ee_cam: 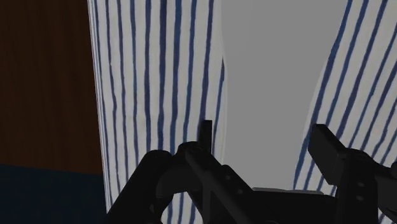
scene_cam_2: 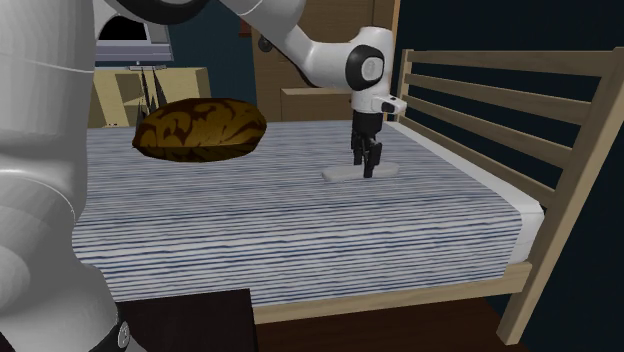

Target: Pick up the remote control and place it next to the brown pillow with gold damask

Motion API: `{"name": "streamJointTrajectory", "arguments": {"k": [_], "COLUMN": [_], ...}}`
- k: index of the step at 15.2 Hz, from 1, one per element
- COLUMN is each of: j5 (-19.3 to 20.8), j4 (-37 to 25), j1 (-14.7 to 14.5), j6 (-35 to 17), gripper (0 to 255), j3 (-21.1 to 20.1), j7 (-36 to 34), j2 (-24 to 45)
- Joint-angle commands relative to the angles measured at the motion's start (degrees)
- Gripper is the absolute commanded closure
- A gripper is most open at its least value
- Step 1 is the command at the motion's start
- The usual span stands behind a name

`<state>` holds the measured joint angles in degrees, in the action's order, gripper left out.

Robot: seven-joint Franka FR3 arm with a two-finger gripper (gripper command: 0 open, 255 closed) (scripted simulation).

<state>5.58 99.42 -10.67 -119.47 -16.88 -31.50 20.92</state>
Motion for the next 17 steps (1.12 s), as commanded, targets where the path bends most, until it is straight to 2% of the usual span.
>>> {"name": "streamJointTrajectory", "arguments": {"k": [1,17], "j5": [-0.2,-1.4], "j4": [-0.5,-8.8], "j1": [0.1,0.2], "j6": [1.2,12.3], "gripper": [255,255], "j3": [-0.1,-0.6], "j7": [0.1,0.8], "j2": [-0.7,-3.7]}}
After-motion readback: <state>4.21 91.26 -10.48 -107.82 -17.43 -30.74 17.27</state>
